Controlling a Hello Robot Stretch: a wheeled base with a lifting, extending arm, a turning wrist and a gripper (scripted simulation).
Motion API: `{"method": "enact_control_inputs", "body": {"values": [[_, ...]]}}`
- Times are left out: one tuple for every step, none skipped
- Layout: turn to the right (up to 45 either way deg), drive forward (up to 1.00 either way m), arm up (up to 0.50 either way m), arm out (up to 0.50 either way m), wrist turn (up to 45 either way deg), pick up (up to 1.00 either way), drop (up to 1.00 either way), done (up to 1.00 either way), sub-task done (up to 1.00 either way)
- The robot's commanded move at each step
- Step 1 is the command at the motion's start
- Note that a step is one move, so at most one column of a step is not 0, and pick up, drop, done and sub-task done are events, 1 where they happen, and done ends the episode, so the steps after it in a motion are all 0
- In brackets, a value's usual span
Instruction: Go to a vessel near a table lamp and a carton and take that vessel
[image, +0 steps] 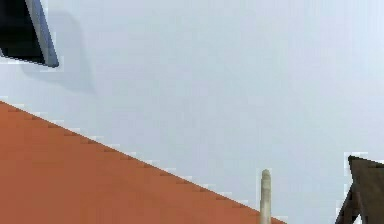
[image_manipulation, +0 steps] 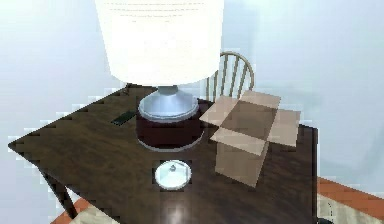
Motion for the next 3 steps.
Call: {"method": "enact_control_inputs", "body": {"values": [[0.0,0.0,0.36,0.0,0.0,0.0,0.0,0.0,0.0],[0.0,0.0,0.0,0.24,0.0,0.0,0.0,0.0,0.0],[0.0,0.0,0.0,0.0,45.0,0.0,0.0,0.0,0.0]]}}
